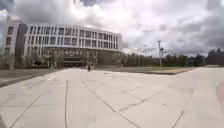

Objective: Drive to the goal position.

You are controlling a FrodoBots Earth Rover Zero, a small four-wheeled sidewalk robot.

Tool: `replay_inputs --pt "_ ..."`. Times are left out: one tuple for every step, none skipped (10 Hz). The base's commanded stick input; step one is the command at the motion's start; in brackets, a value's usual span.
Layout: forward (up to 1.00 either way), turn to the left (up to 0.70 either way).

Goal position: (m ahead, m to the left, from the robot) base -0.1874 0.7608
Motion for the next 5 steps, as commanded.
replay_inputs --pt "0.70 0.00" --pt "0.70 0.00" --pt "0.70 0.00" --pt "0.70 0.00" --pt "0.70 0.00"
